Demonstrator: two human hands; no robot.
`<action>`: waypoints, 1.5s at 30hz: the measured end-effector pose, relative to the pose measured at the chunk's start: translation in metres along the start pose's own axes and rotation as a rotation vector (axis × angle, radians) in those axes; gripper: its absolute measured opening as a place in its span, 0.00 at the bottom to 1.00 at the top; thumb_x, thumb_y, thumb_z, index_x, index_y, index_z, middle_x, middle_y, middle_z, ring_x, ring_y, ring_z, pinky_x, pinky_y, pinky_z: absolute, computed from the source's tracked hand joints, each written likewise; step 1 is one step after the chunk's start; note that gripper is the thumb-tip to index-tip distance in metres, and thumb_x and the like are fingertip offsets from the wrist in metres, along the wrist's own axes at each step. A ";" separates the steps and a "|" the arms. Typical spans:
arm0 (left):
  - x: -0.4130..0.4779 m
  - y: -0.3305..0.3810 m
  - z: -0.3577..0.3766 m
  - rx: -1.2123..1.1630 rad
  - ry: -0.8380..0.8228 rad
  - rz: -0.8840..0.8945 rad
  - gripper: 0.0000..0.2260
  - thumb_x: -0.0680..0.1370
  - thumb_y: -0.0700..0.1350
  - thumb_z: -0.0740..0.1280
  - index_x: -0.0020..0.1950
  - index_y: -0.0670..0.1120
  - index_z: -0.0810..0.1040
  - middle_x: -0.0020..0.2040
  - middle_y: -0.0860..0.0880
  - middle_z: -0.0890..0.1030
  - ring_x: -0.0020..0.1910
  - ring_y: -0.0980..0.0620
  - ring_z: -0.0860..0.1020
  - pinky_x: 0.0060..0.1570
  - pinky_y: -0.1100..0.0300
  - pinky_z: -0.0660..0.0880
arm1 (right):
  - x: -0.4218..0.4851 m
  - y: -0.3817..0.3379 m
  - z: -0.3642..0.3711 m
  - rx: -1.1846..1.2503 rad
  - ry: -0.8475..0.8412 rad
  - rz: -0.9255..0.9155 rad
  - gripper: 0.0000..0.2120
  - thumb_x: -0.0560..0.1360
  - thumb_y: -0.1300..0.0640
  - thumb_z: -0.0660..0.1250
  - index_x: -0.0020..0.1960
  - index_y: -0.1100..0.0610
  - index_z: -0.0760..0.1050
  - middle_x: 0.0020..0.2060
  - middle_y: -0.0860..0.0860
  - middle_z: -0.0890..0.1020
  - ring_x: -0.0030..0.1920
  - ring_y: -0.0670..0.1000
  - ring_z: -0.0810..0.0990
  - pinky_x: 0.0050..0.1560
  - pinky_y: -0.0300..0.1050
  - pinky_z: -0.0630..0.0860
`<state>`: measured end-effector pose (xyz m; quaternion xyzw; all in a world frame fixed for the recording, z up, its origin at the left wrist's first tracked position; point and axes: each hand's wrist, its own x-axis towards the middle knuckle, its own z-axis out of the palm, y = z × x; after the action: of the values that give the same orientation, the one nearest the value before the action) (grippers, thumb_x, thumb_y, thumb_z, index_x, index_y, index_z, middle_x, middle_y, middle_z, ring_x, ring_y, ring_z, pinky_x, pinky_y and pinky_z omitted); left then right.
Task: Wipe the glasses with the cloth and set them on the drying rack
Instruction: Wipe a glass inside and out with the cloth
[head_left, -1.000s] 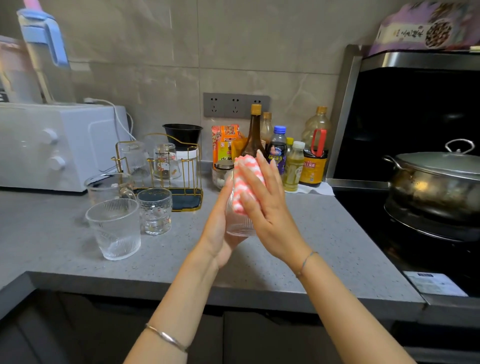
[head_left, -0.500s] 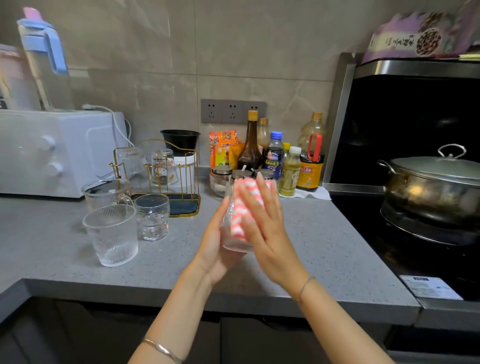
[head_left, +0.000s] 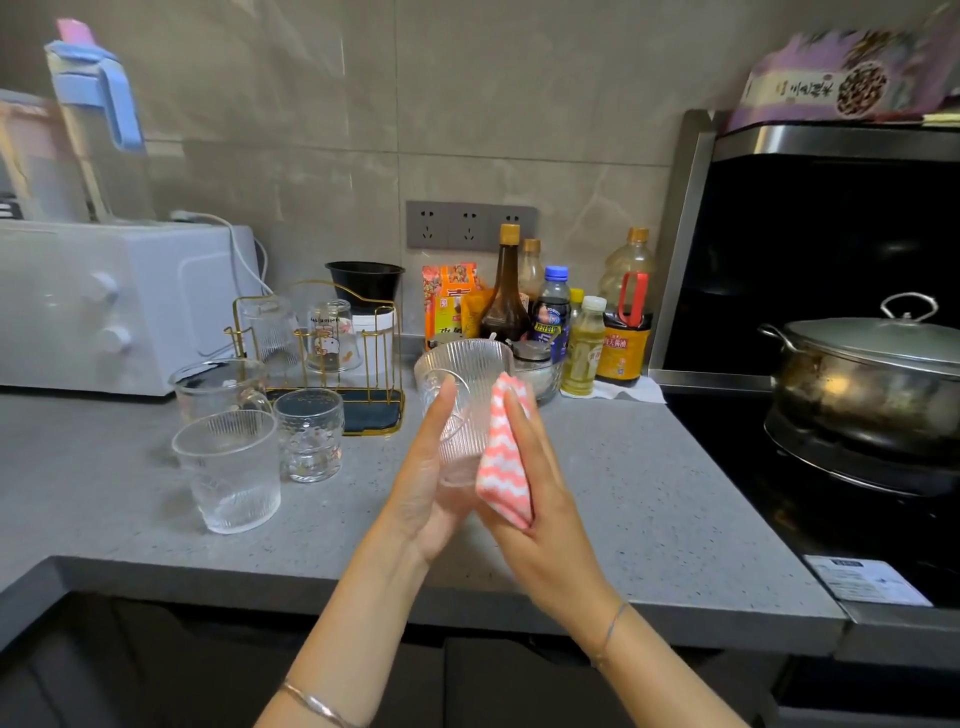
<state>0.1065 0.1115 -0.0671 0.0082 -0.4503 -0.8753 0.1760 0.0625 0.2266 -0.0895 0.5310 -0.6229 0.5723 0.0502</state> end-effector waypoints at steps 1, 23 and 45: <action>0.002 0.002 -0.004 -0.030 0.003 0.023 0.41 0.55 0.62 0.81 0.62 0.43 0.80 0.59 0.41 0.82 0.56 0.45 0.82 0.60 0.50 0.77 | -0.002 0.000 -0.002 0.041 -0.013 -0.021 0.31 0.76 0.65 0.62 0.75 0.50 0.56 0.77 0.47 0.56 0.77 0.44 0.52 0.72 0.33 0.56; -0.015 0.014 -0.018 0.475 -0.019 -0.191 0.45 0.44 0.67 0.80 0.58 0.49 0.79 0.52 0.46 0.85 0.56 0.44 0.81 0.52 0.48 0.79 | 0.084 -0.042 -0.058 -0.180 -0.347 0.497 0.25 0.75 0.34 0.53 0.55 0.51 0.78 0.54 0.51 0.82 0.59 0.59 0.79 0.62 0.58 0.74; -0.012 0.010 -0.031 0.372 -0.029 -0.304 0.37 0.69 0.73 0.58 0.64 0.47 0.79 0.62 0.41 0.80 0.66 0.40 0.74 0.71 0.41 0.63 | 0.054 -0.026 -0.072 0.212 -0.717 0.578 0.13 0.73 0.68 0.68 0.54 0.57 0.78 0.49 0.49 0.85 0.52 0.48 0.83 0.52 0.37 0.78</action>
<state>0.1266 0.0857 -0.0793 0.0955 -0.5999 -0.7937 0.0312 0.0187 0.2547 -0.0121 0.5022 -0.6615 0.4036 -0.3839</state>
